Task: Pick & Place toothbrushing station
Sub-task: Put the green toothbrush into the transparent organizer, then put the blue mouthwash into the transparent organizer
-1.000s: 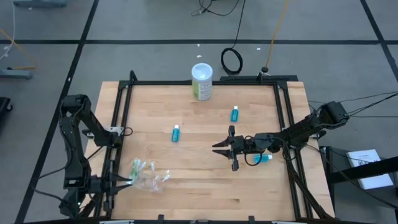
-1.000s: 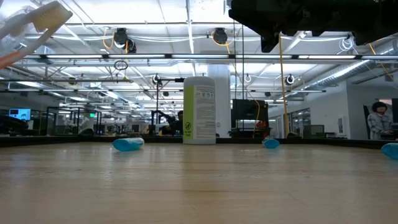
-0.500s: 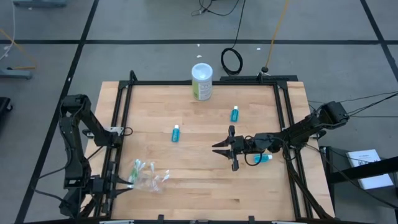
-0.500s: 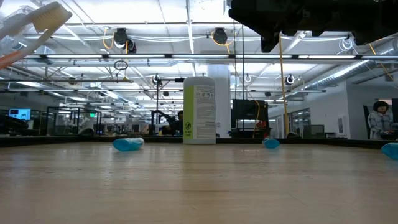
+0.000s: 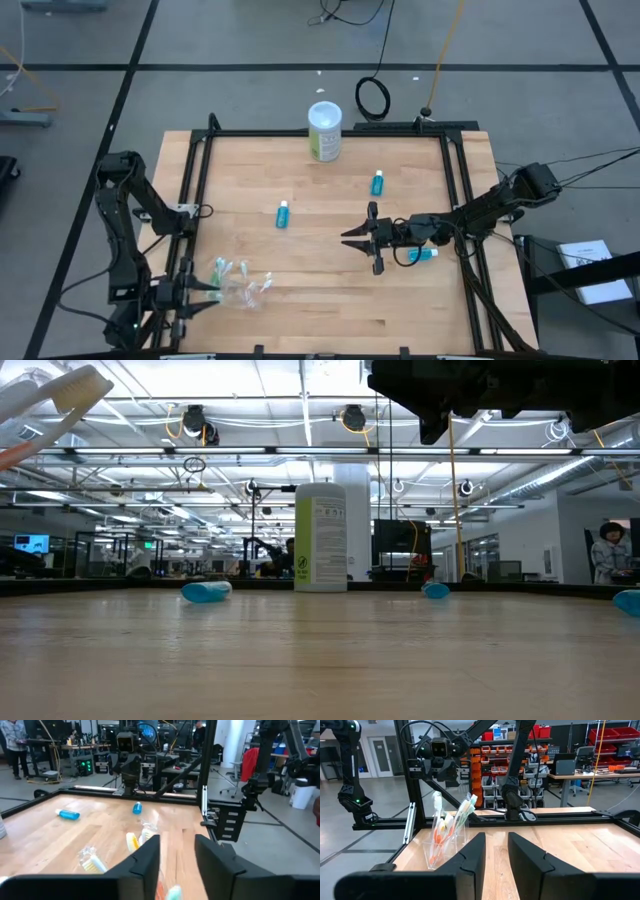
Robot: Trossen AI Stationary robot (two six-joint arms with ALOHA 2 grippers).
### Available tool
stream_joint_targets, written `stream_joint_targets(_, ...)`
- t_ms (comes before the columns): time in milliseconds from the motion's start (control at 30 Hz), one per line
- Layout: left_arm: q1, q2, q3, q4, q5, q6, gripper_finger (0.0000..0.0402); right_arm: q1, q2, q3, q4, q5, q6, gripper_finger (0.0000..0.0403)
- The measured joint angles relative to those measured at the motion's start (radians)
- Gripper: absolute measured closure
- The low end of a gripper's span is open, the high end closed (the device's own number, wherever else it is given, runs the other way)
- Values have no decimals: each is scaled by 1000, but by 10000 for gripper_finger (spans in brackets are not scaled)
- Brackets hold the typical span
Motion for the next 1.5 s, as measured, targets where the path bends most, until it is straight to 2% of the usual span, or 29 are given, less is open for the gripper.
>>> stream_joint_targets(167,8,0,1,-6,39,21,221,0,0,0,0,0,0,330)
stream_joint_targets(300,8,0,1,8,-1,69,197,0,0,0,0,0,0,330)
stream_joint_targets(467,8,0,-3,72,-99,163,191,0,0,0,0,0,0,330)
stream_joint_targets(600,22,-14,-4,73,-105,167,190,0,0,0,0,0,-1,330)
stream_joint_targets(700,58,-45,9,146,-112,152,190,0,0,0,0,0,-2,330)
stream_joint_targets(767,87,-48,3,210,-103,211,190,0,0,0,-1,0,-2,330)
stream_joint_targets(867,153,-66,3,406,37,410,190,0,0,0,-5,0,-3,330)
stream_joint_targets(1033,297,-64,3,725,434,793,190,0,0,0,-9,0,-7,330)
stream_joint_targets(1133,365,-65,3,819,520,951,190,0,0,0,-13,0,-7,330)
stream_joint_targets(1233,429,-64,3,850,518,1008,190,0,0,0,-21,0,-2,330)
stream_joint_targets(1333,508,-64,3,844,560,994,190,0,0,0,-21,-2,-3,330)
stream_joint_targets(1400,563,-64,3,843,626,964,190,1,0,0,-22,-6,-3,330)
stream_joint_targets(1500,649,-64,2,840,776,910,190,9,-10,0,-32,-99,-36,330)
